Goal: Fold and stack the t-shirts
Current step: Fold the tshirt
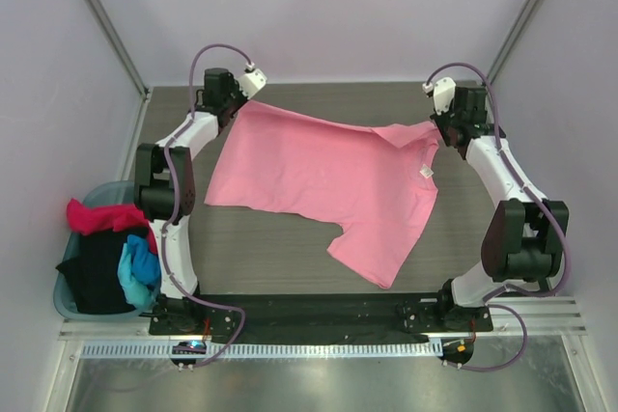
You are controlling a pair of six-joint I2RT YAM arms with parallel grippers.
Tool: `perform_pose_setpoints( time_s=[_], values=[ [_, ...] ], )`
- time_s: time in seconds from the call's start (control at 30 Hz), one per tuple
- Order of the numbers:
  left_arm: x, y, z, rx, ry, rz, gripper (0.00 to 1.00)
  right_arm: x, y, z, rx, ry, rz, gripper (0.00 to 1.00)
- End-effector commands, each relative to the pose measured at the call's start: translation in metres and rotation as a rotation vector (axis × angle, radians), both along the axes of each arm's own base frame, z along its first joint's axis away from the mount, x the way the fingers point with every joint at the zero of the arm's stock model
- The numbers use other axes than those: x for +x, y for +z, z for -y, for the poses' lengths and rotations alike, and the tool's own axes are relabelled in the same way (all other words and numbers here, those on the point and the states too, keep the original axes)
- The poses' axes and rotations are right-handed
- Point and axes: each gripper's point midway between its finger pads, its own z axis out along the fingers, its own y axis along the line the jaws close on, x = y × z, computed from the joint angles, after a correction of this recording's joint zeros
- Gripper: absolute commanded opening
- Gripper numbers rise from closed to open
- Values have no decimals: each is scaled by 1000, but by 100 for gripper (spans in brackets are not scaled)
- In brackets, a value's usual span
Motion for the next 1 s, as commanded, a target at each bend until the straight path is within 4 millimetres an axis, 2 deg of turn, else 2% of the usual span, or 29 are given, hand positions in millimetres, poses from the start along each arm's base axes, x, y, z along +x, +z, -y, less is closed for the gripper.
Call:
perform_pose_setpoints(
  time_s=[0.0,0.13,0.27,0.4,0.57,0.8,0.9,0.93,0.97],
  values=[
    [7,25,4,-1,-23,59,0,15,23,-1,2,7,60,1],
    [1,17,1,20,-24,38,0,10,21,-4,27,6,44,1],
    [-7,8,-7,41,-11,15,0,-4,12,-13,67,16,7,1],
    [-24,-16,-13,62,-8,-54,0,-18,0,-24,100,32,-27,1],
    [-38,-31,-18,92,-11,-98,0,-37,-15,-33,142,25,-77,1],
    [-52,-45,-24,123,-1,-151,0,-63,-30,-63,230,95,-142,1],
    [-57,-43,-35,142,40,-157,7,-76,-32,-74,292,106,-175,2],
    [-60,-44,-37,143,47,-162,20,-84,-33,-79,307,117,-204,5],
    [-65,-46,-39,144,50,-170,26,-88,-31,-86,332,145,-213,14]
  ],
)
